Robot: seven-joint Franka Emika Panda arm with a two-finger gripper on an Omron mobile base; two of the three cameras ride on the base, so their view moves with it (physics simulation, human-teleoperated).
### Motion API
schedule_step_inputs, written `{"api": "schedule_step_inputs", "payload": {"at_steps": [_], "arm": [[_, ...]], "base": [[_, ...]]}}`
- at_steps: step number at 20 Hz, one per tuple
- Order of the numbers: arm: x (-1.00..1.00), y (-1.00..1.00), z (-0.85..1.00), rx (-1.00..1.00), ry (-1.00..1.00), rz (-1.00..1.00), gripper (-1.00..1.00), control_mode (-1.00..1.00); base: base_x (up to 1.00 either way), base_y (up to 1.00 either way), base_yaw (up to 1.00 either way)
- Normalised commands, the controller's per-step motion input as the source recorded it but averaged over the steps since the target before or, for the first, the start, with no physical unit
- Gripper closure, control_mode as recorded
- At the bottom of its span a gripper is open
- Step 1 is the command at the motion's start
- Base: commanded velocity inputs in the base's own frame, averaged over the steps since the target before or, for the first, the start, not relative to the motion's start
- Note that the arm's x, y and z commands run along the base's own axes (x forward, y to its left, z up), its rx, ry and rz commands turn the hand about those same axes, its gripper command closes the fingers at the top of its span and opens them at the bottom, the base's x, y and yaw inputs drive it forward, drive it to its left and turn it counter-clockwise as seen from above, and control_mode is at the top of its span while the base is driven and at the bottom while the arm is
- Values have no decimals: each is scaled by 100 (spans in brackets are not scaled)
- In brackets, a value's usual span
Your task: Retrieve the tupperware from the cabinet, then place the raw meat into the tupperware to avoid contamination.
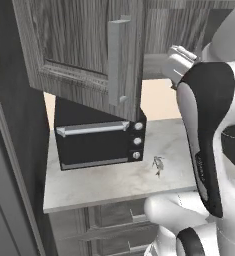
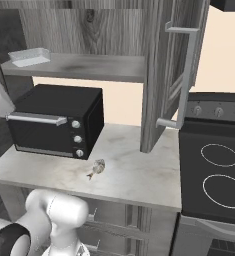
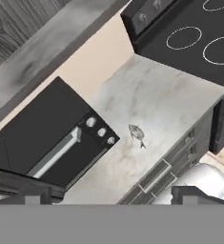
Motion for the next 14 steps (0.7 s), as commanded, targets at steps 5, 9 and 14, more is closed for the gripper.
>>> {"api": "schedule_step_inputs", "payload": {"at_steps": [5, 9, 14], "arm": [[30, -28, -12, 50, 21, 7, -100, -100], [31, -8, -4, 50, 20, 12, -100, -100], [51, 16, -18, 44, 23, 19, -100, -100]], "base": [[0, 0, 0], [0, 0, 0], [0, 0, 0]]}}
